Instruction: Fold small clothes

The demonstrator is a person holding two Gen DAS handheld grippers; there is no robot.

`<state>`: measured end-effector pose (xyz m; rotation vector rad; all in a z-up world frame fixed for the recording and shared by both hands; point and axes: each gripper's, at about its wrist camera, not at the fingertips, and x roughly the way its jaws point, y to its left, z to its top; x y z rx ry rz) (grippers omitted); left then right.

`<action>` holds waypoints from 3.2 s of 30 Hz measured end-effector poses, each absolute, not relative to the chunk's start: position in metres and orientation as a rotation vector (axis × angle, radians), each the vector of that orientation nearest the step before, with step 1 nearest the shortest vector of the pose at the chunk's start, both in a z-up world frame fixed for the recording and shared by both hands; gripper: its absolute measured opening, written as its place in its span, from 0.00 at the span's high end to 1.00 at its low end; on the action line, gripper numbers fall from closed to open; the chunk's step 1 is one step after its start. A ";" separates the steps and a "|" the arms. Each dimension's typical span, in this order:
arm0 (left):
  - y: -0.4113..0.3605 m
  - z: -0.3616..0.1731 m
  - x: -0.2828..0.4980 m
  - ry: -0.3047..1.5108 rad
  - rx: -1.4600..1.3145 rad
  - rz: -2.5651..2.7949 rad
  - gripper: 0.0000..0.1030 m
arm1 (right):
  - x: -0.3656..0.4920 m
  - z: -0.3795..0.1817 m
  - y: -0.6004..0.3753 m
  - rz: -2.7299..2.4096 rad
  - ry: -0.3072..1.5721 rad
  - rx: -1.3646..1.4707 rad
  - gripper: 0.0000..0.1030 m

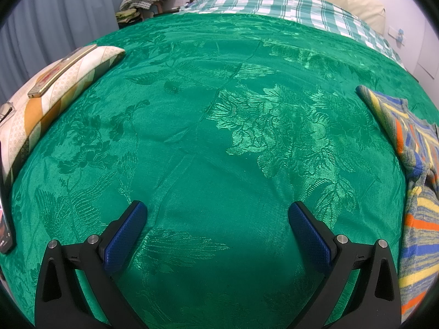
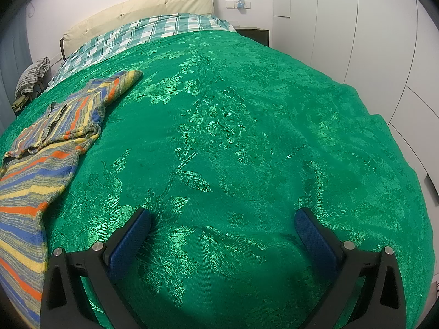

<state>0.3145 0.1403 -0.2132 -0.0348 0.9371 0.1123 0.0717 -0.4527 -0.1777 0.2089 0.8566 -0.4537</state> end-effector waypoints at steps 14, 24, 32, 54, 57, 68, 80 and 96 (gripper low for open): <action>0.141 -0.213 0.315 0.936 -0.034 0.112 0.00 | 0.072 -0.178 -0.453 -0.455 0.857 0.206 0.00; 0.141 -0.213 0.312 0.923 -0.040 0.114 0.00 | 0.072 -0.178 -0.453 -0.454 0.857 0.207 0.00; 0.136 -0.213 0.314 0.919 -0.018 0.157 0.00 | 0.072 -0.178 -0.453 -0.454 0.858 0.205 0.00; 0.131 -0.197 0.275 1.020 -0.073 0.033 0.01 | 0.075 -0.179 -0.455 -0.454 0.865 0.199 0.00; 0.127 -0.186 0.226 1.075 -0.136 -0.206 0.01 | 0.077 -0.177 -0.456 -0.449 0.885 0.200 0.00; 0.075 -0.188 0.106 1.278 0.007 -0.536 0.12 | 0.009 -0.128 -0.388 0.073 1.140 0.526 0.05; 0.073 -0.184 0.090 1.392 -0.059 -0.583 0.96 | -0.014 -0.170 -0.345 0.166 1.351 0.553 0.95; 0.060 -0.110 0.315 1.085 -0.457 -0.575 0.97 | 0.188 -0.111 -0.440 0.167 0.883 0.865 0.95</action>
